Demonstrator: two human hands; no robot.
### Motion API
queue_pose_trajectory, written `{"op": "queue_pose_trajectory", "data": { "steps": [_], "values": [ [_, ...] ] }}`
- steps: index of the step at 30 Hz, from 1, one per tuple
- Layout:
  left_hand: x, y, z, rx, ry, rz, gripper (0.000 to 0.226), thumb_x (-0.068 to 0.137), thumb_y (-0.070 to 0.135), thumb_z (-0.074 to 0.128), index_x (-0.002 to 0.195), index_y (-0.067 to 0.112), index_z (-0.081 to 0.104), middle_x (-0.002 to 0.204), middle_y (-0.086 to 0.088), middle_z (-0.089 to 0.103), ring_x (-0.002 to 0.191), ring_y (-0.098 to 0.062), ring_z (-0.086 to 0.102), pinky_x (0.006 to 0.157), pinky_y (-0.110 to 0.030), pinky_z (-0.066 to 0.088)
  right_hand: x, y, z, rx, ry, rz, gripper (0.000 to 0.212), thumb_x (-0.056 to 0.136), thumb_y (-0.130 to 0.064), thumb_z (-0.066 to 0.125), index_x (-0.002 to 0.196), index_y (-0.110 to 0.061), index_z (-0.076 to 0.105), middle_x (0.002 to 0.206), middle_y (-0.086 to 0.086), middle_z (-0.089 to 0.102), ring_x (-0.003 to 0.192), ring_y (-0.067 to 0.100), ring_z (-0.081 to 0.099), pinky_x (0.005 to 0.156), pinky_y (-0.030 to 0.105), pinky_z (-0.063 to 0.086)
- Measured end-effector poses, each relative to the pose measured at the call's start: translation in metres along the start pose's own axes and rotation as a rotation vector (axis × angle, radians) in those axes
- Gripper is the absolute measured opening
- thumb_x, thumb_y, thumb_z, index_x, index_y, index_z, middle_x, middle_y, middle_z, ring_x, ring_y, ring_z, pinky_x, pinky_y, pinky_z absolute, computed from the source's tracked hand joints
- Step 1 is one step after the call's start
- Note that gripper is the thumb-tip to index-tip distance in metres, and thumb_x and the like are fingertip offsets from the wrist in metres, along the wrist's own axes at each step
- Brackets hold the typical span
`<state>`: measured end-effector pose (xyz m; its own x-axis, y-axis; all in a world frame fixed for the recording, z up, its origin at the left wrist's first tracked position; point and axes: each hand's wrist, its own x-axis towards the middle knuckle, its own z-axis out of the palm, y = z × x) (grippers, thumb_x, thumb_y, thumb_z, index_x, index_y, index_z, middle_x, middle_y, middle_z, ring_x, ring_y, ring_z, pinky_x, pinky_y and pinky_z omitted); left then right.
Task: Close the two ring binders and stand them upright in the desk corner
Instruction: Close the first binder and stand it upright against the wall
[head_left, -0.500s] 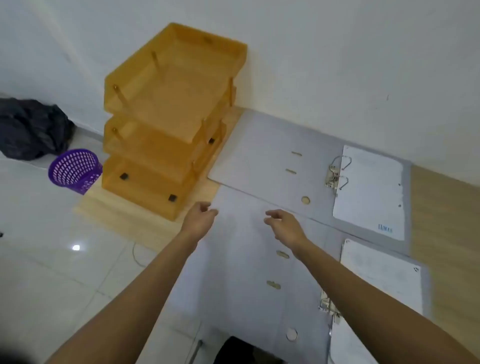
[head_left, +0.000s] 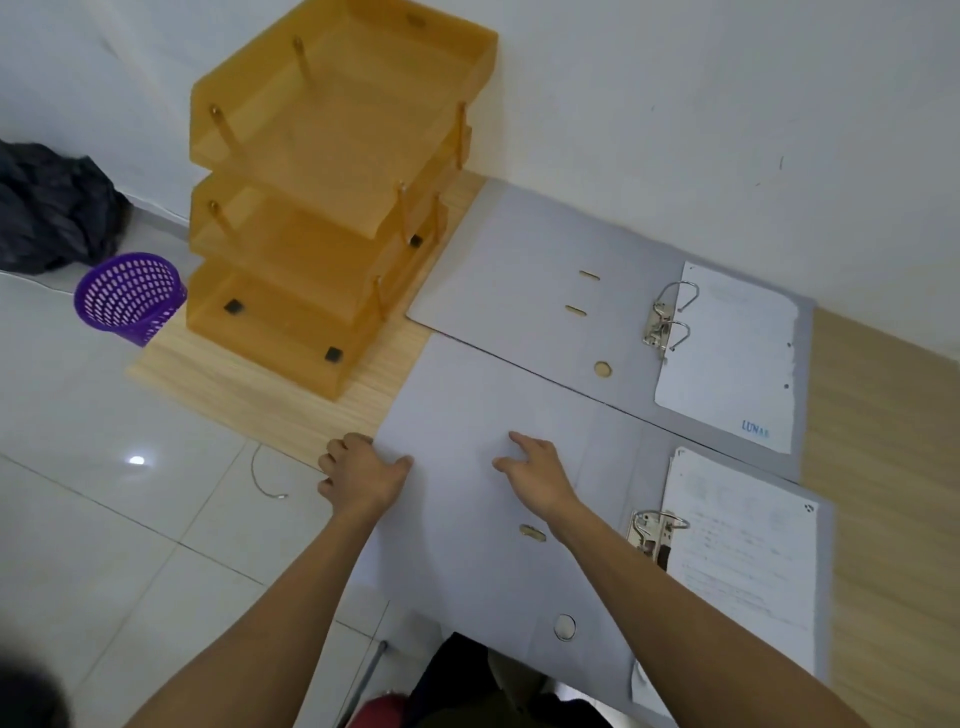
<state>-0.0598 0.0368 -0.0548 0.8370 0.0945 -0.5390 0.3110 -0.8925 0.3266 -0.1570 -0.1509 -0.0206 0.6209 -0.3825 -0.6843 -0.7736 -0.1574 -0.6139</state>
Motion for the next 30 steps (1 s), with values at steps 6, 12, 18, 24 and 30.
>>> {"op": "queue_pose_trajectory", "data": {
  "steps": [6,12,18,24,30],
  "values": [
    [0.005,-0.004,-0.026,-0.355,-0.191,0.003,0.056,0.079,0.037,0.081,0.116,-0.002,0.065,0.117,-0.015,0.068,0.107,-0.035,0.066,0.089,-0.044,0.055,-0.013,-0.001,0.002,-0.038,-0.043,-0.024,0.064,0.096,-0.044,0.051,0.156,-0.029,0.033,0.165,0.001,0.018,0.15,0.028,0.02,0.117,0.041,0.023],
    [-0.046,0.03,-0.089,-0.354,-0.49,0.286,0.035,0.092,0.035,0.069,0.119,0.014,0.069,0.113,-0.004,0.076,0.094,-0.023,0.075,0.084,-0.038,0.059,-0.039,-0.024,-0.007,-0.04,-0.129,-0.222,0.064,0.095,-0.062,0.042,0.155,-0.046,0.025,0.17,-0.008,-0.007,0.156,0.029,-0.005,0.125,0.053,0.01],
    [-0.139,0.077,-0.1,-0.659,-0.772,0.382,0.045,0.1,0.052,0.045,0.131,0.025,0.063,0.124,0.002,0.074,0.11,-0.017,0.072,0.088,-0.032,0.058,-0.083,-0.036,-0.054,0.216,-0.124,-0.389,0.068,0.092,-0.069,0.039,0.154,-0.054,0.012,0.169,-0.015,-0.009,0.156,0.012,0.002,0.124,0.051,0.018],
    [-0.203,0.124,-0.047,-0.751,-0.951,0.536,0.069,0.089,0.079,0.028,0.145,0.043,0.047,0.14,0.003,0.064,0.126,-0.02,0.062,0.093,-0.033,0.057,-0.125,-0.023,-0.114,0.459,-0.115,-0.418,0.071,0.091,-0.069,0.045,0.152,-0.059,0.009,0.167,-0.021,0.012,0.152,0.016,0.024,0.112,0.058,0.041],
    [-0.251,0.142,0.05,-0.549,-0.662,0.665,0.044,0.096,0.071,0.029,0.136,0.062,0.045,0.142,0.025,0.056,0.128,0.002,0.054,0.107,-0.028,0.043,-0.152,0.034,-0.175,0.59,0.031,-0.368,0.07,0.092,-0.024,0.058,0.152,-0.046,0.029,0.144,-0.005,0.055,0.12,0.024,0.063,0.092,0.053,0.058]
  ]
}}
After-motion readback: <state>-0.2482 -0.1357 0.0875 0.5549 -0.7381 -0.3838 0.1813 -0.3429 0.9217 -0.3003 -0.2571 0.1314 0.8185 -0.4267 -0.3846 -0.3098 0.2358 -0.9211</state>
